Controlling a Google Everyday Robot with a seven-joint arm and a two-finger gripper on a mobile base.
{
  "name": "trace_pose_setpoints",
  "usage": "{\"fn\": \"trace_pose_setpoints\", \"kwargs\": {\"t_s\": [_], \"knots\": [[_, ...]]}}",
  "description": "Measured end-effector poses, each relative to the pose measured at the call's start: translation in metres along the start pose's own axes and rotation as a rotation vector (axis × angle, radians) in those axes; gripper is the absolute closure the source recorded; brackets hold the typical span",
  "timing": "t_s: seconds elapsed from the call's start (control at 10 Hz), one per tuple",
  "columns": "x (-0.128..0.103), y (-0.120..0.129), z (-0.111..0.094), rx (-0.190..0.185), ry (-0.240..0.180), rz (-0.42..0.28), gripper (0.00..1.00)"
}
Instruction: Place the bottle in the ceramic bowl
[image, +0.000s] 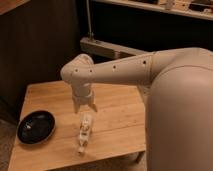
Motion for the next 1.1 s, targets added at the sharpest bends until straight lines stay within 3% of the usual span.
{"fn": "trace_pose_setpoints", "kwargs": {"t_s": [0.7, 0.8, 1.1], "knots": [[0.000, 0.000, -0.002, 0.000, -0.004, 0.002, 0.35], [-0.002, 0.001, -0.005, -0.007, -0.017, 0.012, 0.35], [-0.022, -0.001, -0.011, -0.046, -0.123, 0.056, 0.35]]}}
